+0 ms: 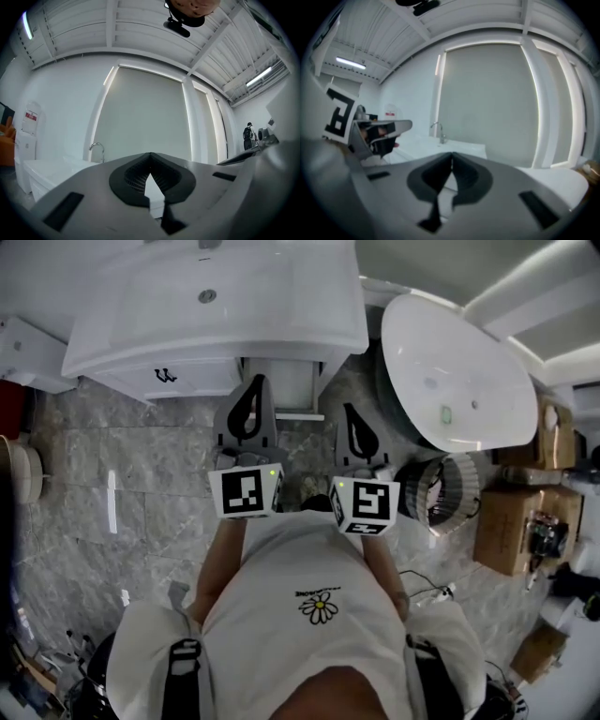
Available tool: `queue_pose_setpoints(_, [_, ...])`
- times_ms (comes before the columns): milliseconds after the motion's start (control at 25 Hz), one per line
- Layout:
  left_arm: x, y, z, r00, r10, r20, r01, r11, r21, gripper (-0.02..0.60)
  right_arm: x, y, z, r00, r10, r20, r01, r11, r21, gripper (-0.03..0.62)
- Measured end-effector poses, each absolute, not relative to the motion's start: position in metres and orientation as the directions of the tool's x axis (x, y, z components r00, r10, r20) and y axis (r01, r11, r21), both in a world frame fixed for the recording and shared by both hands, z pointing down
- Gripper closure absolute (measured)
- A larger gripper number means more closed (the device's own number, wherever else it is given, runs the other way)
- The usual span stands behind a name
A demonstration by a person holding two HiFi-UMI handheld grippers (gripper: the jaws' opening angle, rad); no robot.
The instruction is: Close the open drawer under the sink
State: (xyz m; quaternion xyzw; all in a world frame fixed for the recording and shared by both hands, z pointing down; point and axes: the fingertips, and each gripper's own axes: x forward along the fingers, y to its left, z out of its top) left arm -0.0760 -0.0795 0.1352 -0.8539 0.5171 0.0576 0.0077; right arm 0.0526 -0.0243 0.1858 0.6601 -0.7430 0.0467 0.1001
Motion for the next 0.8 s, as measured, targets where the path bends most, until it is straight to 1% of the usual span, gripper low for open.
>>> queue_pose_setpoints(200, [-0.079, -0.089, 0.13, 0.417, -0.903, -0.101, -0.906, -0.422, 0.026, 0.56, 0.052, -0.039, 0.179, -0.15, -0.973, 0.173, -0.986, 0.16, 0.047, 0.565])
queue_pose_setpoints(440, [-0.092, -0.093, 0.145, 0.373, -0.926, -0.055, -0.928, -0.374, -0.001, 0.56, 0.057, -0.044, 0.192, -0.17, -0.965, 0.201, -0.985, 0.173, -0.003, 0.565])
queue_pose_setpoints(600, [-0.098, -0.099, 0.156, 0.346, -0.937, -0.047, -0.938, -0.345, -0.012, 0.56, 0.057, -0.051, 0.203, -0.184, -0.962, 0.201, -0.983, 0.183, -0.023, 0.565])
queue_pose_setpoints(800, [-0.102, -0.126, 0.19, 0.353, -0.936, -0.006, -0.934, -0.352, -0.059, 0.56, 0.056, -0.075, 0.233, -0.206, -0.956, 0.21, -0.978, 0.199, -0.057, 0.565])
